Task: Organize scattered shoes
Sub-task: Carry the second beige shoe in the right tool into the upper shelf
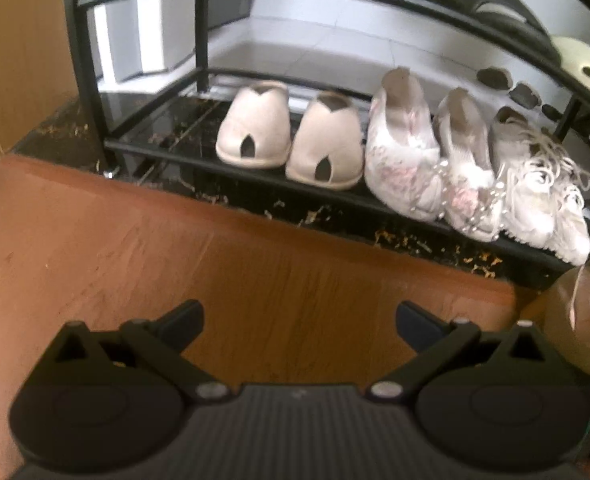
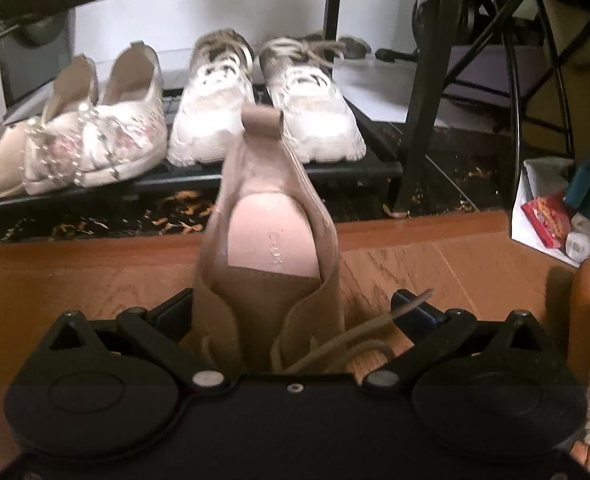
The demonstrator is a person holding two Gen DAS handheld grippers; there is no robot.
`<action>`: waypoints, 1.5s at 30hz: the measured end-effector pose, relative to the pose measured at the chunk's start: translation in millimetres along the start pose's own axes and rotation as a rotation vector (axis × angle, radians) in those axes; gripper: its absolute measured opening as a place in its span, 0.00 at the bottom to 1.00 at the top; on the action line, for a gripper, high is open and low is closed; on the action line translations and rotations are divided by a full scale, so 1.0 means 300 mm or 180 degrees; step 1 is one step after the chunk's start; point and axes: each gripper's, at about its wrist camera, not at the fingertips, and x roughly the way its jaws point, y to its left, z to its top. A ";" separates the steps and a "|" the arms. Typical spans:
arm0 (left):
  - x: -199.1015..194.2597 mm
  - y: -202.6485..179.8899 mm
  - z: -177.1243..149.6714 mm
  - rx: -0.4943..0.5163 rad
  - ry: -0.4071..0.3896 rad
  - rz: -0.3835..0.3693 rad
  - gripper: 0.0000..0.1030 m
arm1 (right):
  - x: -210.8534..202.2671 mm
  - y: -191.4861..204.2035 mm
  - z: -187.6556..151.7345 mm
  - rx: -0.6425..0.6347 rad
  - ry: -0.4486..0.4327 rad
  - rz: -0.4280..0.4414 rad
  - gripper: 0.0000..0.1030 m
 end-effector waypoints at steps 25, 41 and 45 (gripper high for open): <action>0.054 0.137 0.024 -0.0497 -0.0005 0.0627 0.99 | -0.367 0.257 0.155 0.0255 -0.0431 0.1000 0.59; 0.053 0.188 0.024 -0.0832 0.0057 0.0494 0.99 | -0.531 0.765 0.650 -0.0242 -0.0978 0.1772 0.59; 0.066 0.189 0.029 -0.0868 0.0001 0.0437 0.99 | -0.477 0.924 0.755 -0.0120 -0.0793 0.1706 0.59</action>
